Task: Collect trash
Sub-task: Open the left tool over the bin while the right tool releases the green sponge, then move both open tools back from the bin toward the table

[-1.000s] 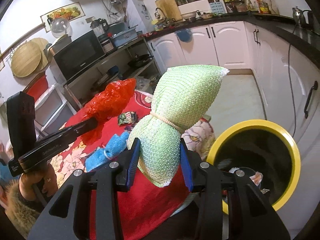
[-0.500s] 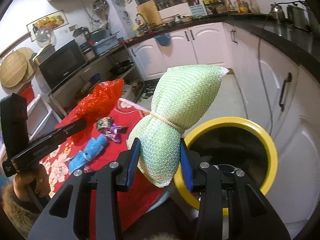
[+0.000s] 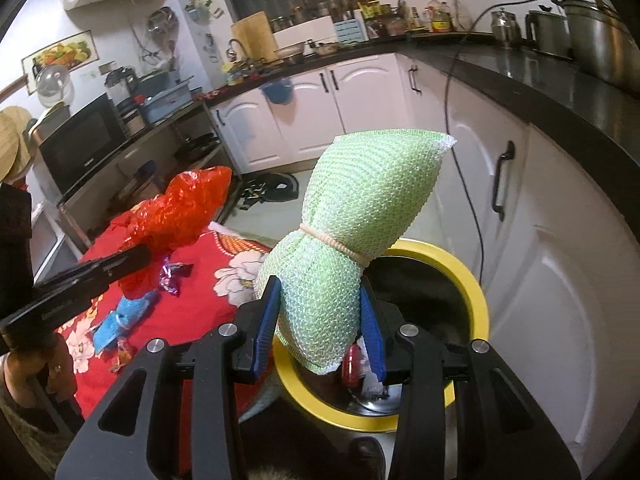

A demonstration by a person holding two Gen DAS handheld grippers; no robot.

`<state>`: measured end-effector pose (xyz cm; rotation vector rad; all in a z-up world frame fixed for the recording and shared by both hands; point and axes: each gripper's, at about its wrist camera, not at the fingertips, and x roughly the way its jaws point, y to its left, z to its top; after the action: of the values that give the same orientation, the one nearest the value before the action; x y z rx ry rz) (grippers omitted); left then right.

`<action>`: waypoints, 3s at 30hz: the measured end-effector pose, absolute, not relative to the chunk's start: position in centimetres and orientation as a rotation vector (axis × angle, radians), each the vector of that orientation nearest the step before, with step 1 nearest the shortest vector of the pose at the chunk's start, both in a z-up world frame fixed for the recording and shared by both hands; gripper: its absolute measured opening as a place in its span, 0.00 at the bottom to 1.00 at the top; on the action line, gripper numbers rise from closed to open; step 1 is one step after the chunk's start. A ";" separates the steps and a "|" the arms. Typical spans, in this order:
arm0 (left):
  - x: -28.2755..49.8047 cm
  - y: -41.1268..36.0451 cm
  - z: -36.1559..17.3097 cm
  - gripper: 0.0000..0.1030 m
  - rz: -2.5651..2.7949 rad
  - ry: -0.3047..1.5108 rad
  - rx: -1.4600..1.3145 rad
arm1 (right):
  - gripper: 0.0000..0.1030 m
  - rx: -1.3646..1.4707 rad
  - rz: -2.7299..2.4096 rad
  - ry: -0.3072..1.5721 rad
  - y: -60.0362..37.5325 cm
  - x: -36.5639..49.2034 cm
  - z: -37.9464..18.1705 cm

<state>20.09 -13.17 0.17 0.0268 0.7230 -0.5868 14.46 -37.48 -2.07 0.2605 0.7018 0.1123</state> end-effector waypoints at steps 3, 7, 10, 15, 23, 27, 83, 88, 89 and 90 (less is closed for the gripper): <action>20.2 -14.2 -0.3 0.06 -0.602 0.734 0.037 | 0.36 0.248 0.092 0.701 -38.1 14.4 -2.4; 20.4 -15.1 -0.9 0.06 -0.615 0.746 0.045 | 0.36 0.236 0.071 0.706 -38.7 14.5 -2.9; 20.5 -15.5 -1.4 0.06 -0.622 0.756 0.052 | 0.36 0.234 0.060 0.712 -39.0 14.5 -3.3; 21.0 -16.5 -2.3 0.06 -0.630 0.780 0.060 | 0.36 0.238 0.049 0.731 -39.4 14.4 -4.1; 21.9 -17.7 -4.0 0.06 -0.639 0.827 0.072 | 0.36 0.250 0.051 0.794 -39.3 15.1 -5.8; 22.4 -18.7 -4.9 0.06 -0.645 0.856 0.069 | 0.36 0.255 0.047 0.822 -39.4 15.3 -6.6; 18.3 -7.5 0.4 0.90 -0.317 0.702 -0.046 | 0.82 0.207 0.063 0.671 -35.7 13.1 -2.6; 17.2 -5.4 1.3 0.90 -0.284 0.671 -0.065 | 0.82 0.191 0.097 0.650 -34.0 12.6 -1.4; 17.0 -5.0 1.4 0.90 -0.278 0.667 -0.068 | 0.82 0.189 0.102 0.648 -33.7 12.6 -1.2; 16.8 -4.7 1.6 0.90 -0.273 0.661 -0.071 | 0.83 0.185 0.110 0.643 -33.3 12.5 -0.9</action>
<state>16.75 -4.66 1.57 -0.0715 0.6609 -0.2728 12.47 -33.31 -0.95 0.1846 0.6431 0.1097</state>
